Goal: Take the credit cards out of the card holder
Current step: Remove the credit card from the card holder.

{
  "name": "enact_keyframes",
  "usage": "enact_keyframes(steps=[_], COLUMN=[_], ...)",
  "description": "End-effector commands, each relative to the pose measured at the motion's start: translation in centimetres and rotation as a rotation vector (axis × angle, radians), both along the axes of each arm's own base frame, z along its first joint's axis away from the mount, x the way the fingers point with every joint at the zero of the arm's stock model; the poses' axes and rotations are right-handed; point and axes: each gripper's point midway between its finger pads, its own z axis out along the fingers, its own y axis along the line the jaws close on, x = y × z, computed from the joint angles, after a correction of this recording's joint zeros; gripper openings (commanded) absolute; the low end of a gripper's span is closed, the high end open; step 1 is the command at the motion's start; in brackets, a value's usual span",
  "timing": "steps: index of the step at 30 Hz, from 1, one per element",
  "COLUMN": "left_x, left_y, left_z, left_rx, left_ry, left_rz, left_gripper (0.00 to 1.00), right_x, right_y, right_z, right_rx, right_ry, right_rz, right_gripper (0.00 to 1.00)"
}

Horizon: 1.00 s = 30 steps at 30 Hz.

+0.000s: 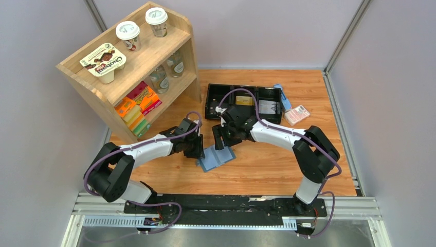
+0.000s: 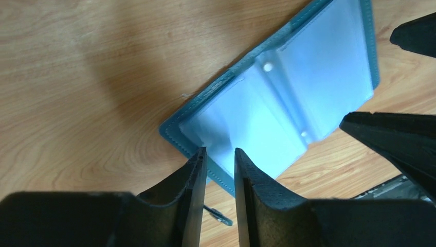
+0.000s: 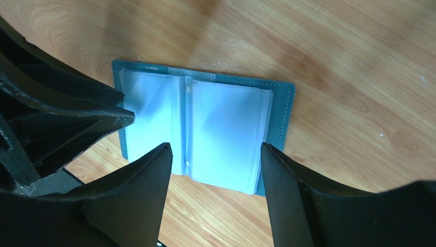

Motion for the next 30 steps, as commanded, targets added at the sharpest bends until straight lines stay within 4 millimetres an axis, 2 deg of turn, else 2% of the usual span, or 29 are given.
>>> enact_keyframes(steps=[1,2,7,13,17,21,27,30], left_x=[0.0,0.0,-0.2,-0.3,-0.4,-0.4,-0.4,-0.2], left_y=[1.0,0.9,0.8,0.4,0.2,0.2,0.0,-0.2], left_z=[0.1,0.1,-0.4,-0.8,-1.0,-0.9,-0.7,-0.4], left_rx=[0.053,0.053,0.058,0.045,0.037,0.033,0.015,-0.003], left_ry=[0.012,0.014,0.039,0.058,0.063,0.061,0.052,0.030], left_rz=[0.018,0.017,0.006,-0.004,-0.010,-0.010,-0.010,-0.005], left_gripper=[0.34,0.29,0.24,0.22,0.21,0.21,0.20,0.20], right_x=[0.7,0.7,0.5,-0.9,-1.7,-2.5,-4.5,-5.6], right_y=[1.9,2.0,2.0,2.4,3.0,3.7,5.5,6.3], right_z=[0.3,-0.1,-1.3,-1.5,-0.9,0.7,3.1,3.4], right_rx=[0.048,0.045,0.031,0.061,0.104,0.168,0.308,0.361], right_ry=[-0.026,-0.019,0.005,0.054,0.085,0.102,0.162,0.207], right_rz=[0.042,0.048,0.054,0.100,0.121,0.152,0.240,0.274], right_gripper=[0.66,0.66,0.66,0.63,0.60,0.59,0.59,0.59])
